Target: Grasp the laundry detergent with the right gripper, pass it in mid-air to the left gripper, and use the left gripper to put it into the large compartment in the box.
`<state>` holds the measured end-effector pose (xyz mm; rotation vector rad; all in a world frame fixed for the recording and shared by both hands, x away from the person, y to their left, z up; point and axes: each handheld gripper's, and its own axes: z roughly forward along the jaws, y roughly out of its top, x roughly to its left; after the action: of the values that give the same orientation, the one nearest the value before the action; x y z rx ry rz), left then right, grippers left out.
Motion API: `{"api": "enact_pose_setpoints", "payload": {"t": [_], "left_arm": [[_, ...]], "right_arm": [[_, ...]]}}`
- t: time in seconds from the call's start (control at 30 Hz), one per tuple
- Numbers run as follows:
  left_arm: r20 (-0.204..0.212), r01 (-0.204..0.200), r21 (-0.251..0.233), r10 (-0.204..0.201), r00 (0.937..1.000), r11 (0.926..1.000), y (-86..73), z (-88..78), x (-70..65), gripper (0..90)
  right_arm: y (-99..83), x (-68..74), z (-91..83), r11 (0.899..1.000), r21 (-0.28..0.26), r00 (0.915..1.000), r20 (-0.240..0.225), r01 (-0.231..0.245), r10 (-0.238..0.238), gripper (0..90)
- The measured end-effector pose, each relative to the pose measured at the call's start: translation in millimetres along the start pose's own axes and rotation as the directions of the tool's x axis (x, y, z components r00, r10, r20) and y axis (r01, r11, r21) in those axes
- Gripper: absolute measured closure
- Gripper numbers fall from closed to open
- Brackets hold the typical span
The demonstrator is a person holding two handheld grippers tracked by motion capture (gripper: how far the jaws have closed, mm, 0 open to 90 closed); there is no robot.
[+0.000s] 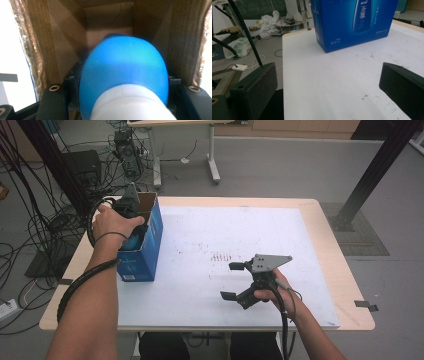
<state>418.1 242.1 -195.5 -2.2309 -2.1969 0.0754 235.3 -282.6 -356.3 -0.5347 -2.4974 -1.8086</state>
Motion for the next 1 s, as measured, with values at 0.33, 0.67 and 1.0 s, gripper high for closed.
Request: {"api": "enact_pose_setpoints", "payload": {"t": [0.33,0.67,1.0], "left_arm": [[0.010,0.005,-0.001,-0.005,0.9999,1.0000,-0.8,-0.3,4.5,37.6],[0.005,0.007,0.002,-0.007,1.0000,1.0000,-0.6,-0.3,2.3,37.6],[0.002,0.010,0.004,-0.010,0.9999,0.9999,-0.9,-0.5,1.3,37.6]], "right_arm": [[0.7,-0.3,1.0,1.000,-0.003,1.0000,0.000,0.001,-0.001,1.7],[0.1,0.9,-1.7,1.000,-0.002,1.0000,0.005,0.000,0.000,1.7],[-0.9,1.2,-2.1,1.000,-0.006,1.0000,0.004,-0.001,0.001,1.7]]}}
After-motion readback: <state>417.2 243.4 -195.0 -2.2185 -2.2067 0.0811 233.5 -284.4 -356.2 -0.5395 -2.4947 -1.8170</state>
